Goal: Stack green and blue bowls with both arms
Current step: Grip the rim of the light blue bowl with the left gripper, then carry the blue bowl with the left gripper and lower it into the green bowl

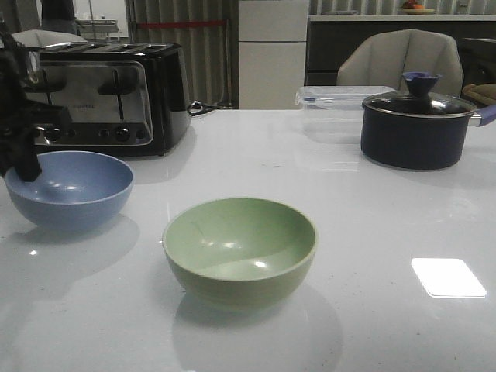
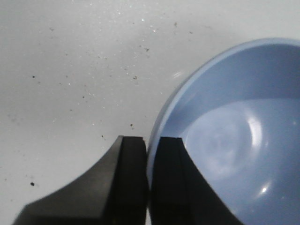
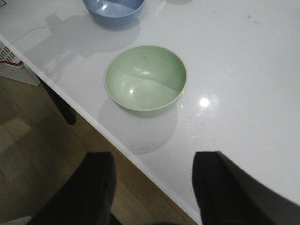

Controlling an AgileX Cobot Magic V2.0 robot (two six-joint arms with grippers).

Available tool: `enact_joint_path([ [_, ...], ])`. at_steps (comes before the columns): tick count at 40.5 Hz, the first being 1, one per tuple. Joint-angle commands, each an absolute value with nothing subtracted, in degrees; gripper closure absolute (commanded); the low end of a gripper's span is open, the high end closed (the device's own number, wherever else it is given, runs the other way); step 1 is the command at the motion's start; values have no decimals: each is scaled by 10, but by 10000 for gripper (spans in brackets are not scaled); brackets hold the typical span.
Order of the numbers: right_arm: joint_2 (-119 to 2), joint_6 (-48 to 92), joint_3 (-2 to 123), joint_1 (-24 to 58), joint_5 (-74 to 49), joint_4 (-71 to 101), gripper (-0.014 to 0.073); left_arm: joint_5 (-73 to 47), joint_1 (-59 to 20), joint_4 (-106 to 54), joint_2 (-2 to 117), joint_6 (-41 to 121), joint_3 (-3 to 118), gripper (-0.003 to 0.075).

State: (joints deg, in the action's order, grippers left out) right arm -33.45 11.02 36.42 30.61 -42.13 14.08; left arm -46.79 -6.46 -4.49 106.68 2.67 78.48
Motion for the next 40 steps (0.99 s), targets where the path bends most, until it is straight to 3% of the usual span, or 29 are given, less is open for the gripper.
enact_joint_path([
  [1, -334, 116, 380, 306, -384, 146, 116, -477, -63, -115, 991, 78, 802, 626],
  [8, -334, 116, 380, 306, -384, 146, 116, -500, -79, -198, 916, 137, 789, 626],
  [16, -334, 116, 380, 306, -384, 146, 116, -526, -152, -199, 871, 144, 775, 627],
  [28, -334, 116, 380, 306, -384, 146, 116, -526, -269, -199, 888, 141, 775, 627],
  [40, -334, 116, 380, 306, -384, 146, 116, -506, -307, -183, 945, 98, 792, 626],
])
